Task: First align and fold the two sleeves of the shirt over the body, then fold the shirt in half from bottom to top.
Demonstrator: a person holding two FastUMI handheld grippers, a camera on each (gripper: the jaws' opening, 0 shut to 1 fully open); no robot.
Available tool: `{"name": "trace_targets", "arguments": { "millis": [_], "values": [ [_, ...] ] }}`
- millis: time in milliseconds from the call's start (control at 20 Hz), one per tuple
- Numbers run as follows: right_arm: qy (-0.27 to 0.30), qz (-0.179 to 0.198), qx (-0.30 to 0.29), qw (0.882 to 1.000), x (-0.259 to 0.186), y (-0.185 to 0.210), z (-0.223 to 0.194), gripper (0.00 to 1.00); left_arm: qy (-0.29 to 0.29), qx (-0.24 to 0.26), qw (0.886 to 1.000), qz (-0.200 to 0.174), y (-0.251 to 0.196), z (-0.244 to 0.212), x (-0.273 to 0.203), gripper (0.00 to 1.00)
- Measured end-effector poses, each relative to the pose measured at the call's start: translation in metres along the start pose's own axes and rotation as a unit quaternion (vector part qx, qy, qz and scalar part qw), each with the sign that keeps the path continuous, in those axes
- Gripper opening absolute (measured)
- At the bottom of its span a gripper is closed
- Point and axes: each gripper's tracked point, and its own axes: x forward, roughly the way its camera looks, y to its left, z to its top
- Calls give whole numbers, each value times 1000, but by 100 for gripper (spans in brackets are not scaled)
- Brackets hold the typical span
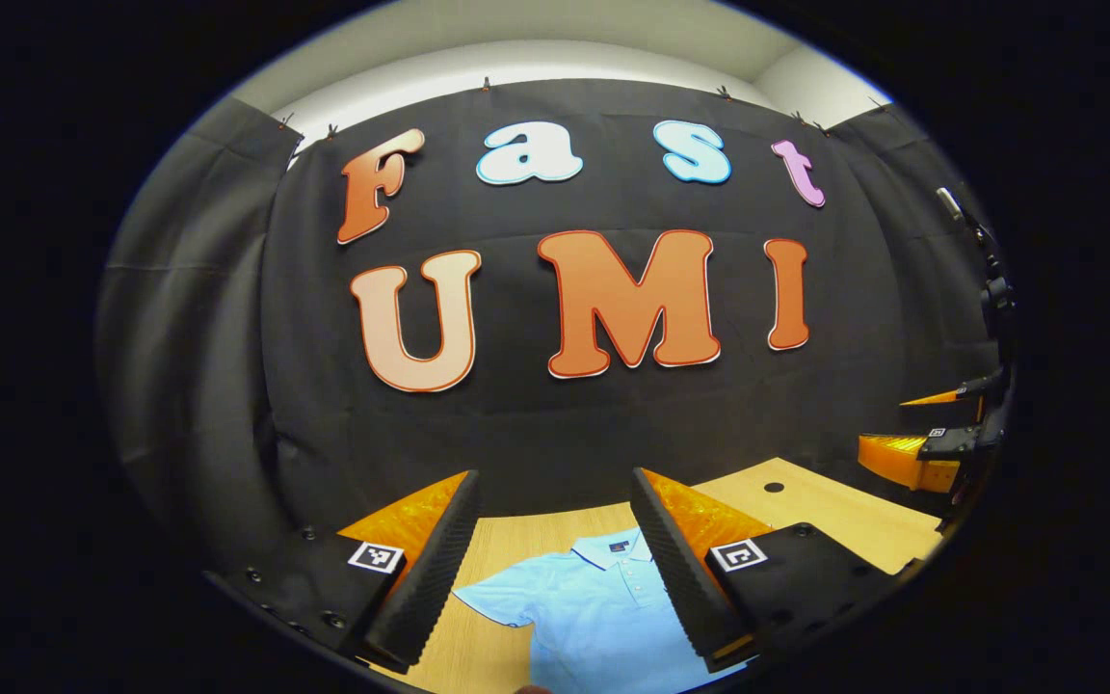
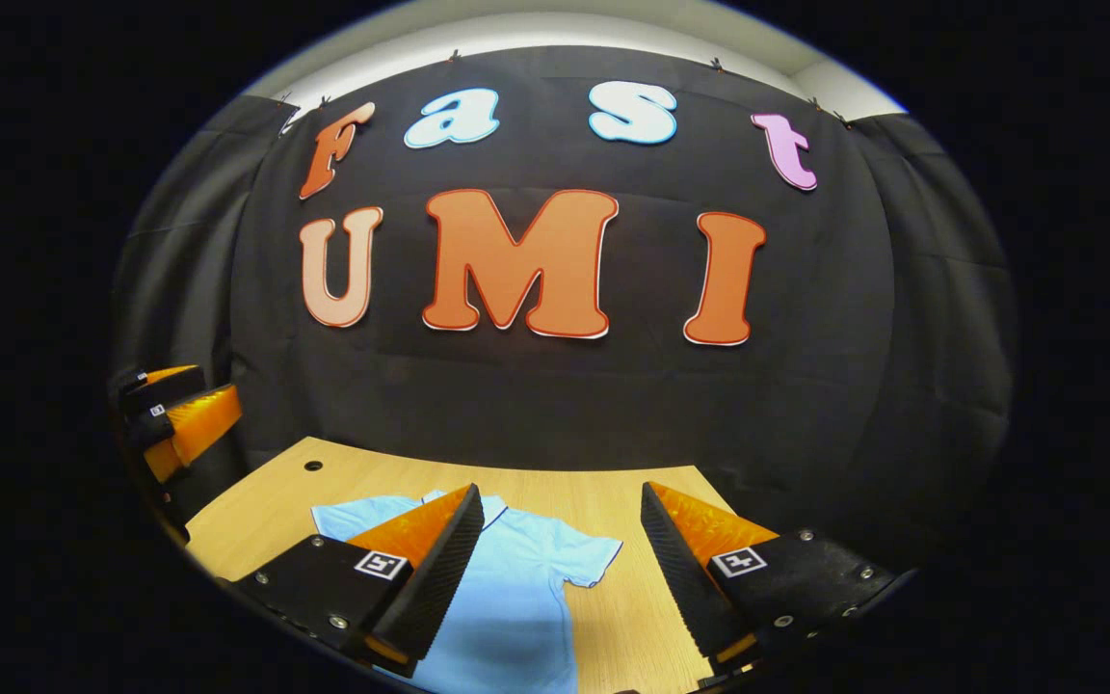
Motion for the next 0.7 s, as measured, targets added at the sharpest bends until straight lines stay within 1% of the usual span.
{"name": "trace_targets", "arguments": {
  "millis": [250, 400, 450, 550, 700],
  "values": [
    [14, -46, -1, 999, 6, -1, -1, 99, -1, 4, 999, -47, 7, -10, 8, 100],
    [31, -54, -2, 998, 13, 0, -6, 99, 3, 8, 998, -59, 12, -16, 10, 100],
    [36, -52, 0, 998, 17, 0, -8, 99, 5, 8, 998, -56, 15, -18, 12, 100],
    [45, -33, 3, 998, 26, 8, -12, 99, 3, 6, 999, -44, 18, -17, 13, 100],
    [60, -17, -4, 998, 46, 6, -20, 99, 2, 2, 1000, 3, 28, -13, 13, 100]
  ]
}}
